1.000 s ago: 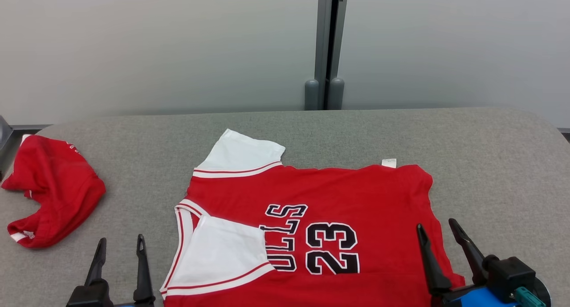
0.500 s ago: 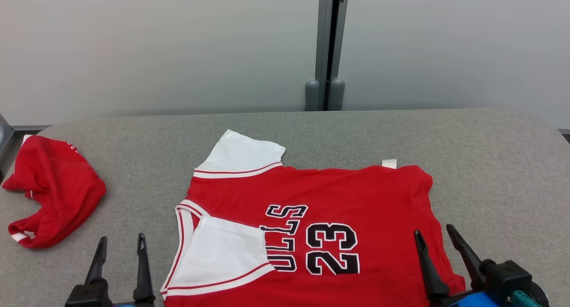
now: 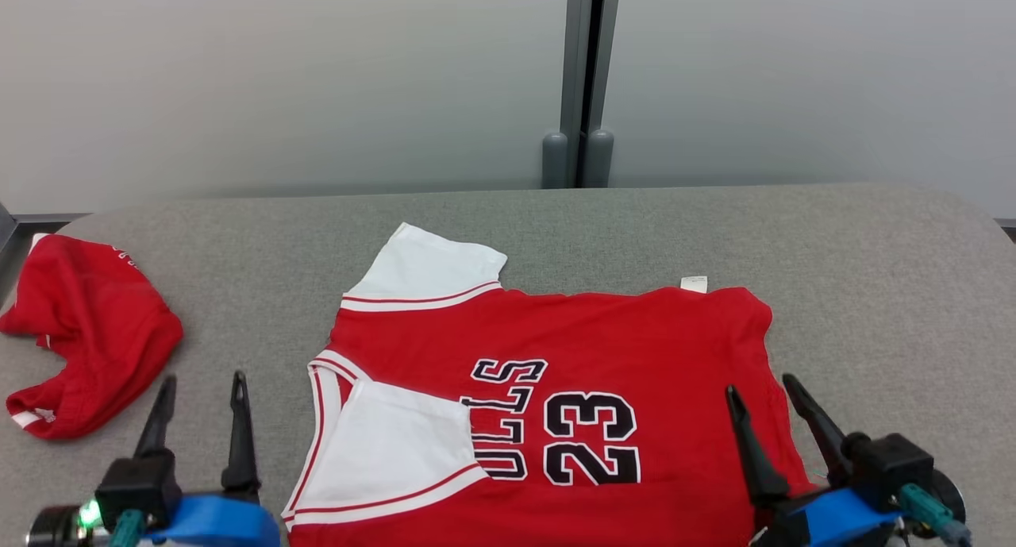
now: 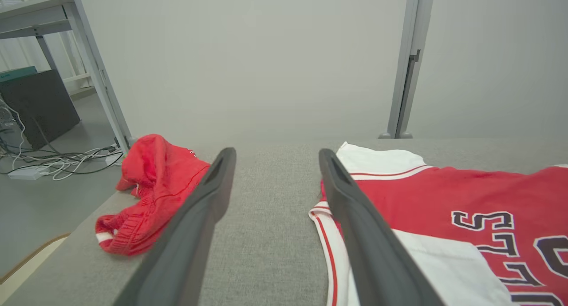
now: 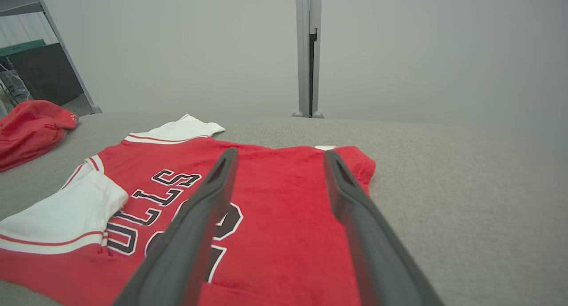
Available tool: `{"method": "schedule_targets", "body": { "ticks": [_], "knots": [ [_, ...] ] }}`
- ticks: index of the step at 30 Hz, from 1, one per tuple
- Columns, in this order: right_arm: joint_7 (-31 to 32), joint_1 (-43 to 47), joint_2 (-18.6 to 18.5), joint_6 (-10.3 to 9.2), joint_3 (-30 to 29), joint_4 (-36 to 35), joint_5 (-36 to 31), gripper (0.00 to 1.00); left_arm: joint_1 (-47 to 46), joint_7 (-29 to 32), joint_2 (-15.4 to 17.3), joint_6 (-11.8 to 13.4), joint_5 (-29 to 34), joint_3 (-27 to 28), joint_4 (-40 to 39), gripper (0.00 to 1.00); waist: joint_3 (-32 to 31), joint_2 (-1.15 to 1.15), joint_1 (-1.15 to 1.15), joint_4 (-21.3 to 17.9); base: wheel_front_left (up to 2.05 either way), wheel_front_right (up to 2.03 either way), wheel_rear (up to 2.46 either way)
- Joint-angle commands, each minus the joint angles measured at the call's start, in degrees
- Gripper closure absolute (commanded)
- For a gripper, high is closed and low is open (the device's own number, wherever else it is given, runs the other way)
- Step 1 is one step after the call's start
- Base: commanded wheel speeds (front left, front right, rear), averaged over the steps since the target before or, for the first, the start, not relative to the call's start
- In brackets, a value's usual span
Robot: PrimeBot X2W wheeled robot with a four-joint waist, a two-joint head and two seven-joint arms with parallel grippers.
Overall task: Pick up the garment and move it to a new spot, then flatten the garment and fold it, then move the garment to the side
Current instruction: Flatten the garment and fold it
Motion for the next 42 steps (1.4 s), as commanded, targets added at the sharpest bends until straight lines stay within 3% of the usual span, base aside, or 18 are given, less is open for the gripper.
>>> {"method": "schedule_targets", "body": {
  "ticks": [1,10,18,24,29,35,42],
  "knots": [
    [0.19,-2.57,-0.37,0.01,0.16,0.42,-0.11,0.00,-3.37,0.30,0.92,-0.59,0.13,-0.16,-0.18,0.00,0.39,0.00,0.00,-0.32,0.00,0.00,0.00],
    [3.40,-18.23,-4.96,0.01,1.80,5.68,0.26,0.00,-24.34,4.16,5.35,-5.99,0.88,-2.57,4.35,0.00,6.88,0.00,0.00,-3.21,0.00,0.00,0.00],
    [5.93,-33.60,-9.61,0.01,5.60,13.32,3.28,0.00,-45.38,11.81,8.59,-9.39,-1.57,-6.58,15.37,0.00,16.97,0.00,0.00,-7.73,0.00,0.00,0.00],
    [4.56,-40.07,-10.40,0.01,8.20,16.30,5.28,0.00,-55.86,17.28,11.13,-9.90,-3.76,-10.64,23.73,0.00,23.15,0.00,0.00,-10.74,0.00,0.00,0.00],
    [2.94,-43.47,-10.07,0.01,9.90,18.26,6.66,0.00,-61.55,22.17,13.14,-9.76,-6.05,-17.91,30.25,0.00,26.66,0.00,0.00,-12.36,0.00,0.00,0.00],
    [1.40,-46.49,-9.66,0.01,11.78,20.41,7.89,0.00,-65.11,26.31,14.46,-9.76,-9.37,-23.45,37.32,0.00,29.35,0.00,0.00,-13.56,0.00,0.00,0.00],
    [0.18,-49.05,-9.48,0.01,13.65,22.22,8.96,0.00,-67.32,26.72,15.76,-9.77,-12.63,-26.84,42.61,0.00,31.41,0.00,0.00,-14.89,0.00,0.00,0.00]
  ]
}}
